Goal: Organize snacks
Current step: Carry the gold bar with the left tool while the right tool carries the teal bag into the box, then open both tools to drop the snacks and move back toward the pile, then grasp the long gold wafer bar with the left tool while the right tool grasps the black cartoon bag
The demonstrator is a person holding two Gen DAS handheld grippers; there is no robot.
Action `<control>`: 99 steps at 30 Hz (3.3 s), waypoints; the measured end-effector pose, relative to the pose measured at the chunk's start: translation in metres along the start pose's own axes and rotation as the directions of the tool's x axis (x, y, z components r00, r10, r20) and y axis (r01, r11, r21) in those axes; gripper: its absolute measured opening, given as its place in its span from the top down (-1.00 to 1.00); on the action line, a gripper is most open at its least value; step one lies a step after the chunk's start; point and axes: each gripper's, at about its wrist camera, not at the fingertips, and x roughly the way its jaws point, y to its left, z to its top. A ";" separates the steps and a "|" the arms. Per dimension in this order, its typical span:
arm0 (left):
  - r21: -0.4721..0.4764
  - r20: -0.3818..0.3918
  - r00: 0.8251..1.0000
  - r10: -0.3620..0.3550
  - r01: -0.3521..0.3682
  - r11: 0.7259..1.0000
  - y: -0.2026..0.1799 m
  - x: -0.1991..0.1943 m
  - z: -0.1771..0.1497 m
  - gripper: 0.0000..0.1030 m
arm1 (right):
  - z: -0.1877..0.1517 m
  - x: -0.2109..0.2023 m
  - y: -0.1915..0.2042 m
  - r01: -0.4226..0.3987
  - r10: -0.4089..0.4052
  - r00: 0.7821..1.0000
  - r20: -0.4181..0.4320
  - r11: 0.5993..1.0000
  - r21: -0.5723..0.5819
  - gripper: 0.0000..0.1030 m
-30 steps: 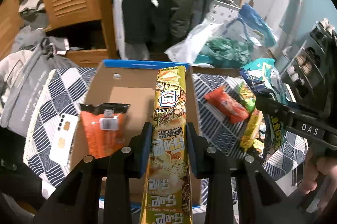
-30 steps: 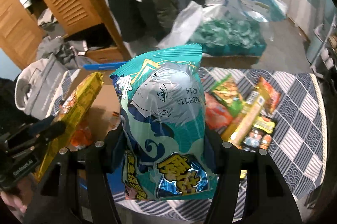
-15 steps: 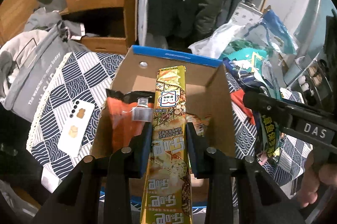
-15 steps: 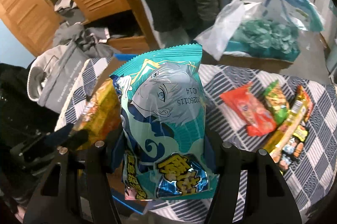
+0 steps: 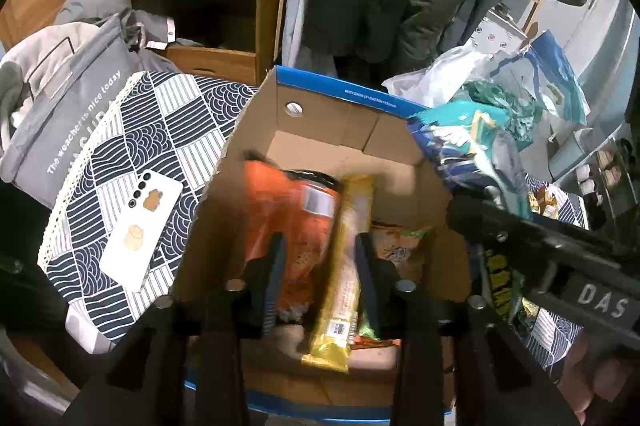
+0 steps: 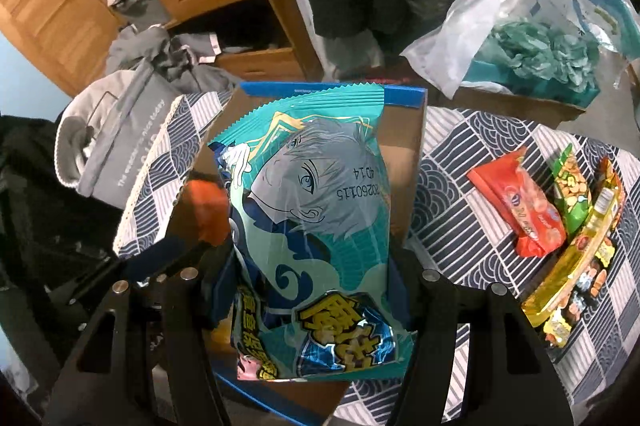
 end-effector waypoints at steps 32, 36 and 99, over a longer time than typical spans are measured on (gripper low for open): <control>0.048 0.014 0.998 0.063 -0.064 0.997 -0.016 -0.006 -0.001 -0.25 | -0.009 -0.004 -0.018 0.083 -0.083 0.997 -0.003 0.997 0.008 -0.58; 0.078 0.014 0.998 0.060 -0.061 0.995 -0.030 -0.005 -0.001 -0.25 | -0.011 -0.016 -0.034 0.095 -0.095 0.995 0.016 0.995 0.032 -0.58; 0.497 -0.136 0.987 0.088 -0.009 0.868 -0.239 0.091 -0.050 -0.33 | -0.124 0.006 -0.290 0.309 -0.233 0.945 -0.231 0.867 0.390 -0.58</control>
